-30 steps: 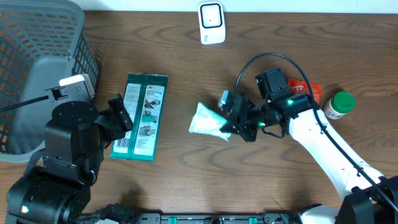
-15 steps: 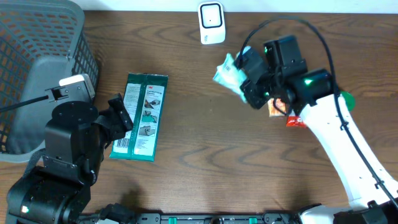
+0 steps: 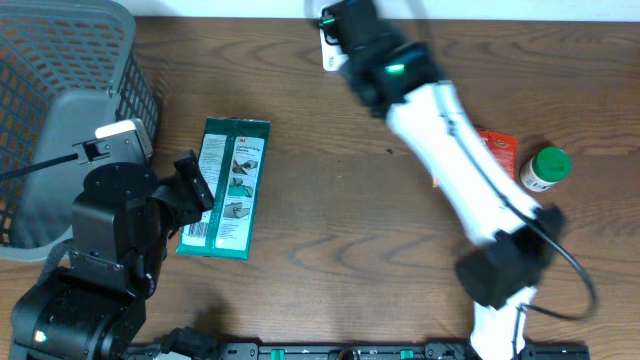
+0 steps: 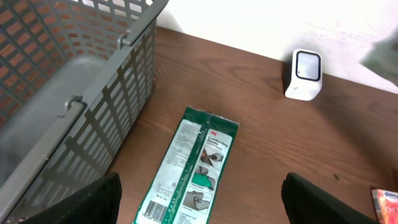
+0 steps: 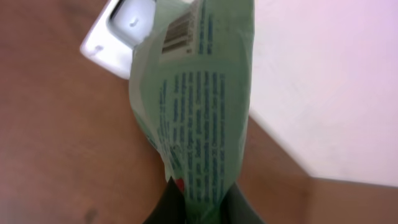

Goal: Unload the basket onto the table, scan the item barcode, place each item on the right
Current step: 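Hold the wipes pouch up in front of the white scanner, then carry the wipes pouch right and drop it on the red packets, then reach both grippers to the green 3M wipes packet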

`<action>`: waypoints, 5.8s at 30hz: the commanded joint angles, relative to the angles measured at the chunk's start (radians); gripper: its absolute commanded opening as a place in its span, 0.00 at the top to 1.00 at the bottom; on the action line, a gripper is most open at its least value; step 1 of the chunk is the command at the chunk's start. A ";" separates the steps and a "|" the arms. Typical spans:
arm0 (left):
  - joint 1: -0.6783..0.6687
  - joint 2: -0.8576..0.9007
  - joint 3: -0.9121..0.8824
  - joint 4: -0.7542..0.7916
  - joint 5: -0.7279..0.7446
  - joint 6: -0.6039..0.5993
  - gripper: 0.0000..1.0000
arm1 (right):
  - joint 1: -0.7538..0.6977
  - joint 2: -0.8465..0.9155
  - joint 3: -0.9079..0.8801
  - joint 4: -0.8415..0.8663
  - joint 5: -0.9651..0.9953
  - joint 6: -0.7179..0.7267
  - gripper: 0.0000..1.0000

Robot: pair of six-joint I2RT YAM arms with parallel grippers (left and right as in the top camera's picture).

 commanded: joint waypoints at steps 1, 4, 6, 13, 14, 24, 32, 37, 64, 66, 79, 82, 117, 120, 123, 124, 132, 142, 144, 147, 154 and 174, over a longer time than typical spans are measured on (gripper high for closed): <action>0.002 -0.002 0.005 -0.002 -0.010 0.009 0.18 | 0.049 0.140 0.018 0.196 0.444 -0.274 0.99; 0.002 -0.002 0.005 -0.001 -0.010 0.009 0.18 | 0.053 0.260 0.018 0.510 0.636 -0.600 0.99; 0.002 -0.002 0.005 -0.001 -0.010 0.010 0.18 | 0.046 0.339 0.018 0.766 0.703 -0.845 0.99; 0.002 -0.002 0.005 -0.001 -0.010 0.010 0.18 | 0.032 0.574 0.018 1.413 0.702 -1.515 0.99; 0.002 -0.002 0.005 -0.001 -0.010 0.009 0.18 | 0.032 0.586 0.018 1.410 0.702 -1.527 0.99; 0.002 -0.002 0.005 -0.001 -0.010 0.009 0.18 | 0.047 0.649 0.016 1.347 0.662 -1.489 0.99; 0.002 -0.002 0.005 -0.001 -0.010 0.010 0.18 | 0.057 0.649 0.016 1.256 0.644 -1.449 0.99; 0.002 -0.002 0.005 -0.002 -0.010 0.010 0.18 | 0.056 0.649 0.017 1.300 0.623 -1.464 0.99; 0.002 -0.002 0.005 -0.001 -0.010 0.010 0.18 | -0.020 0.636 0.040 1.548 0.528 -1.761 0.99; 0.002 -0.002 0.005 -0.002 -0.010 0.009 0.18 | -0.020 0.636 0.069 1.555 0.534 -1.760 0.99; 0.002 -0.002 0.005 -0.001 -0.010 0.010 0.18 | -0.001 0.578 0.082 1.518 0.540 -1.464 0.99; 0.002 -0.002 0.005 -0.001 -0.010 0.010 0.18 | 0.000 0.489 0.082 1.480 0.541 -1.378 0.99; 0.002 -0.002 0.005 -0.002 -0.010 0.010 0.18 | -0.647 -0.208 -0.487 -0.355 -0.584 0.388 0.98; 0.002 -0.002 0.005 -0.001 -0.010 0.009 0.18 | -0.667 -0.208 -0.558 -0.300 -0.582 0.387 0.45; 0.002 -0.002 0.005 -0.002 -0.010 0.009 0.18 | -0.668 -0.208 -0.576 -0.294 -0.581 0.387 0.20; 0.002 -0.002 0.005 -0.002 -0.010 0.009 0.18 | -0.668 -0.208 -0.575 -0.294 -0.581 0.387 0.15; 0.002 -0.002 0.005 -0.001 -0.010 0.009 0.18 | -0.648 -0.211 -0.370 -0.393 -0.769 0.387 0.01; 0.002 -0.003 0.005 0.019 -0.010 0.006 0.18 | -0.565 -0.210 -0.406 -0.367 -1.146 0.386 0.01; 0.002 -0.003 0.005 0.014 -0.010 0.006 0.18 | -0.534 -0.210 -0.434 -0.349 -1.141 0.383 0.01; 0.002 0.005 -0.008 -0.047 -0.009 -0.010 0.76 | -0.481 -0.210 -0.492 -0.296 -1.123 0.383 0.01; 0.002 0.108 -0.129 -0.085 -0.009 -0.071 0.67 | -0.406 -0.210 -0.605 -0.127 -1.120 0.384 0.01; 0.257 0.674 -0.130 0.085 0.277 0.162 0.92 | -0.243 -0.210 -0.692 0.057 -1.118 0.462 0.05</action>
